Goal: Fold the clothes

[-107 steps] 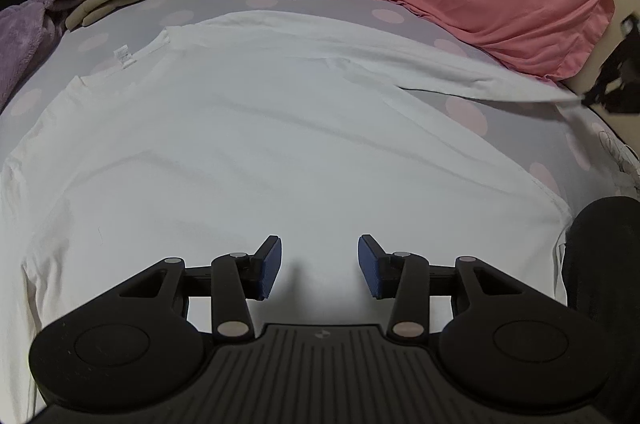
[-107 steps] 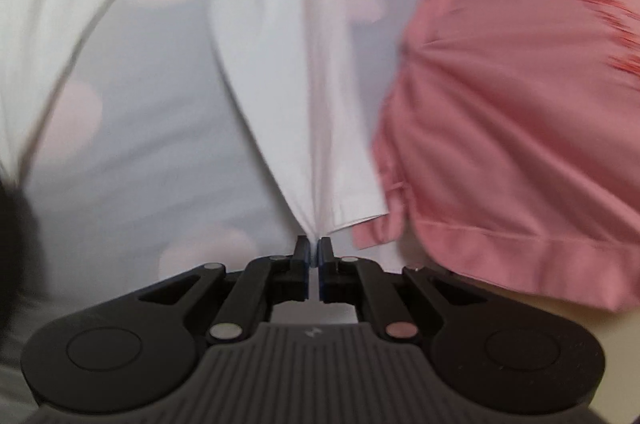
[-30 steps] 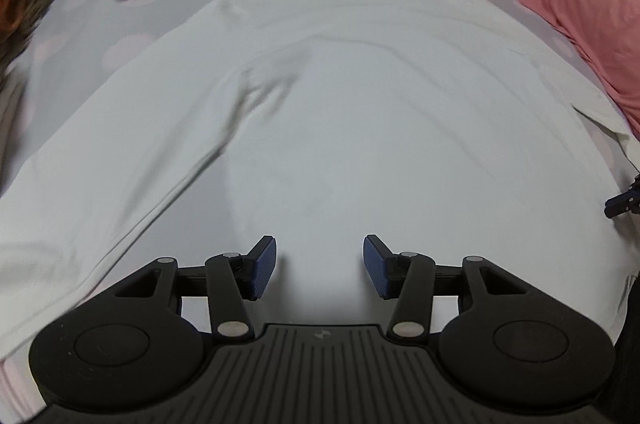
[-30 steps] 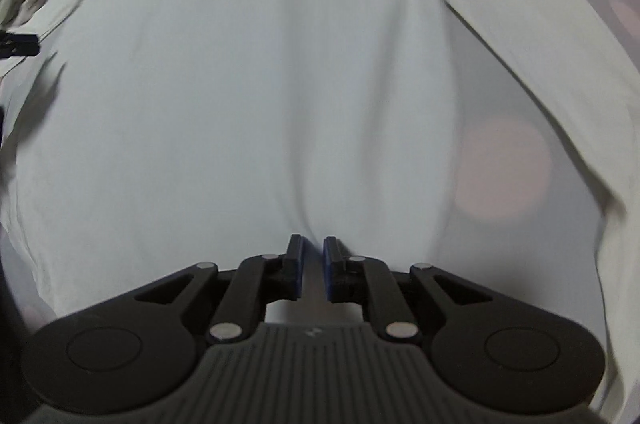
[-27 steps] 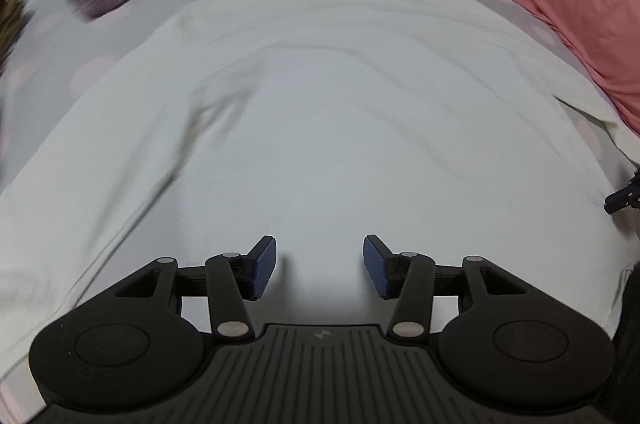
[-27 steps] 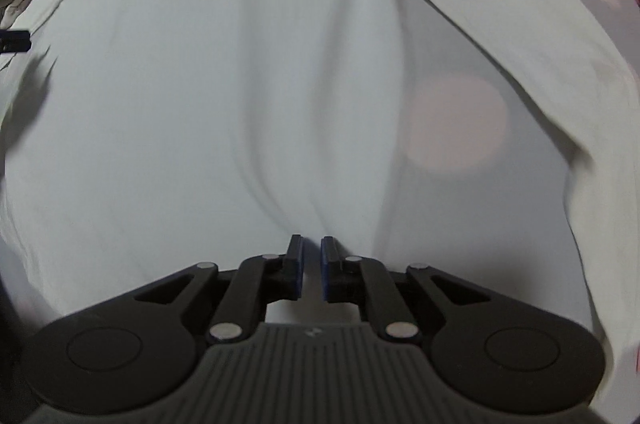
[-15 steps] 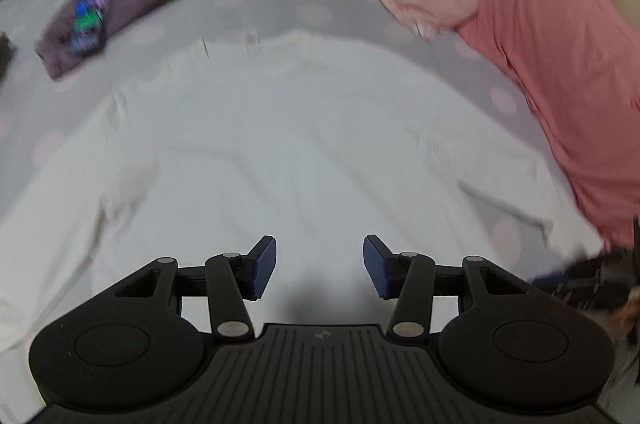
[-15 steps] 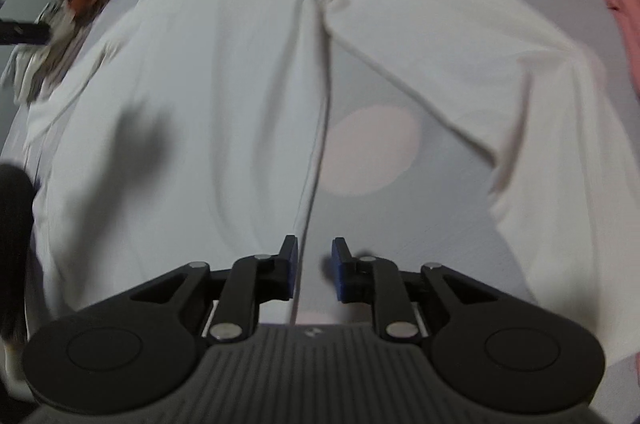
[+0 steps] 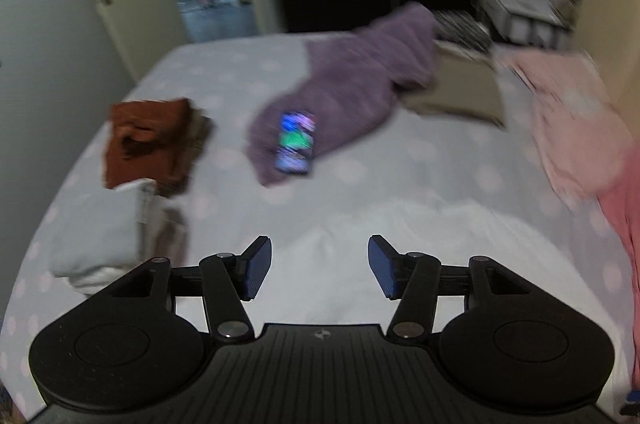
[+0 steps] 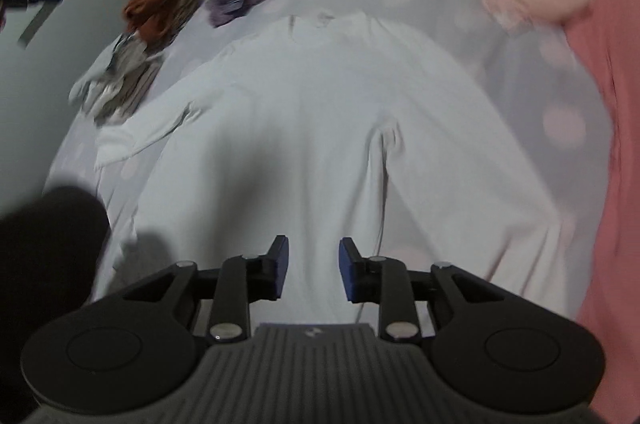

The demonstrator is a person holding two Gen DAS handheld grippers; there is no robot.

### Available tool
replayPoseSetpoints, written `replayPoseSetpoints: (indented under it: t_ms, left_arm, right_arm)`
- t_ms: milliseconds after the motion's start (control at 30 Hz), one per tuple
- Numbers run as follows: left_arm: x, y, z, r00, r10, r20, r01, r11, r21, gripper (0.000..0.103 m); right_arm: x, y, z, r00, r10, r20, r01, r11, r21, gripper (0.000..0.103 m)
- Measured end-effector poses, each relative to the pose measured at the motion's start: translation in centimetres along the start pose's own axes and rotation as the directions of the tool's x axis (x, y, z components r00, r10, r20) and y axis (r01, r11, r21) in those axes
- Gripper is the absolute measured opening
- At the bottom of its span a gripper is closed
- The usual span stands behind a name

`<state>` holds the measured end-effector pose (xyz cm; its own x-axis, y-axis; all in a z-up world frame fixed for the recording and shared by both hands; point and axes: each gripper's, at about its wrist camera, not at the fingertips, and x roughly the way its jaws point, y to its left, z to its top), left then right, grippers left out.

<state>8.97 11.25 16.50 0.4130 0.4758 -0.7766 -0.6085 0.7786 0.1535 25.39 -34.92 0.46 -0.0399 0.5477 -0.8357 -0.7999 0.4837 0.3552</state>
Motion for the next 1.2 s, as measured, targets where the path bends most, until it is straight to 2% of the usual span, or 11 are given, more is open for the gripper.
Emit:
replayPoseSetpoints:
  t_ms: [100, 200, 233, 367, 500, 600, 700, 767, 900, 1067, 1200]
  left_arm:
    - [-0.5, 3.2, 1.6, 1.0, 0.018, 0.004, -0.018, 1.0, -0.022, 0.055]
    - [-0.5, 6.4, 2.8, 0.999, -0.02, 0.03, 0.021, 0.999, -0.043, 0.057]
    - [-0.3, 7.6, 3.1, 0.998, -0.039, 0.041, 0.041, 0.997, -0.058, 0.062]
    - [3.2, 12.3, 3.6, 0.979, -0.188, 0.073, 0.194, 0.977, -0.088, 0.067]
    - [9.3, 15.1, 3.0, 0.955, -0.294, 0.033, 0.294, 0.956, -0.013, 0.065]
    - [12.6, 16.9, 2.9, 0.924, -0.381, 0.023, 0.378, 0.923, 0.077, 0.063]
    - [15.8, 18.6, 3.0, 0.871, -0.491, 0.021, 0.484, 0.865, 0.133, 0.063]
    - [17.7, 19.3, 2.8, 0.833, -0.553, 0.007, 0.546, 0.823, 0.156, 0.063]
    - [21.1, 18.3, 0.6, 0.779, -0.628, -0.002, 0.611, 0.758, 0.228, 0.063]
    - [24.8, 16.2, -3.9, 0.709, -0.704, -0.047, 0.703, 0.7, 0.124, 0.063]
    - [26.2, 15.4, -8.5, 0.673, -0.736, -0.079, 0.738, 0.66, 0.137, 0.063]
  right_arm:
    - [1.3, 0.7, 3.3, 0.997, -0.043, -0.056, 0.037, 0.993, -0.114, 0.031]
    - [2.5, 2.8, 6.9, 0.995, -0.08, -0.052, 0.067, 0.974, -0.216, 0.031]
    - [3.0, 3.7, 8.0, 0.995, -0.09, -0.047, 0.076, 0.967, -0.244, 0.031]
    - [5.3, 7.2, 11.3, 0.988, -0.155, -0.007, 0.146, 0.944, -0.295, 0.033]
    - [9.1, 8.2, 10.9, 0.963, -0.267, -0.018, 0.258, 0.942, -0.214, 0.034]
    - [10.8, 8.4, 8.3, 0.944, -0.33, -0.023, 0.323, 0.935, -0.144, 0.034]
    - [11.4, 7.7, 4.1, 0.915, -0.399, -0.061, 0.397, 0.917, -0.036, 0.034]
    - [11.0, 6.6, 0.7, 0.91, -0.406, -0.089, 0.413, 0.907, 0.08, 0.035]
    - [10.7, 4.1, -6.2, 0.927, -0.353, -0.129, 0.375, 0.89, 0.26, 0.039]
    - [11.5, 1.9, -14.9, 0.946, -0.253, -0.202, 0.322, 0.794, 0.516, 0.045]
    - [12.8, 2.0, -20.6, 0.955, -0.229, -0.186, 0.295, 0.716, 0.632, 0.045]
